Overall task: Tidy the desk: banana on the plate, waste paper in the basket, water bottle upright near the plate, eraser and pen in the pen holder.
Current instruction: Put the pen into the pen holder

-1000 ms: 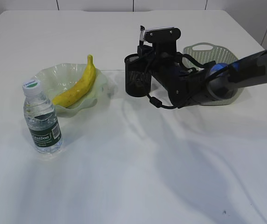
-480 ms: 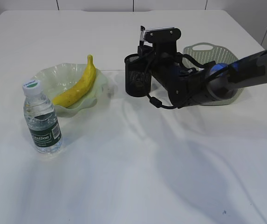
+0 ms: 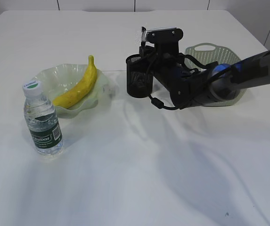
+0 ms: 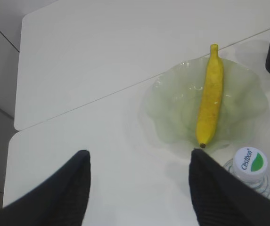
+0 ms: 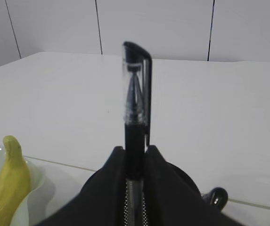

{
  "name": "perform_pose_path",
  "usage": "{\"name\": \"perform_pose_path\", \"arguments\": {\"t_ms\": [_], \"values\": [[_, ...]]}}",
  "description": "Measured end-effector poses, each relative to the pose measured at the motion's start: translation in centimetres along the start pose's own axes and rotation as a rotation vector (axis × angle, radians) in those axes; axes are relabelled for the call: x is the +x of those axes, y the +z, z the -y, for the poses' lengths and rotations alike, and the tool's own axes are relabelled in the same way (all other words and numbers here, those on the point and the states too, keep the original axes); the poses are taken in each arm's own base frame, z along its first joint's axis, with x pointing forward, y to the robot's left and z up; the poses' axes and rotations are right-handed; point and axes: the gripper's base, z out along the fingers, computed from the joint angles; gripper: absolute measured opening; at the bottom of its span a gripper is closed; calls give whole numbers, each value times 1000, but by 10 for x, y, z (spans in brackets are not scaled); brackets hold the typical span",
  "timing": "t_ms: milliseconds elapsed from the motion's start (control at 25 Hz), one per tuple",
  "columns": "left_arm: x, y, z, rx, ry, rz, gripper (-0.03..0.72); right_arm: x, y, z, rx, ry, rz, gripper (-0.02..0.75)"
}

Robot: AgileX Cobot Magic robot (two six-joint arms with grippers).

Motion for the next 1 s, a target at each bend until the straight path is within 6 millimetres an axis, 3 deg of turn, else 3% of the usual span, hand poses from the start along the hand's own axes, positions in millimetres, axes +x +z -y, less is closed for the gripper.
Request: {"name": "perform_pose_path", "arguments": {"t_ms": [640,1000], "values": [[0,0,0,0,0,-2,465,2,0,0,-4,-1,-30,140],[0,0,0,0,0,2,465,-38,-8,2,16,-46,-32,145]]}}
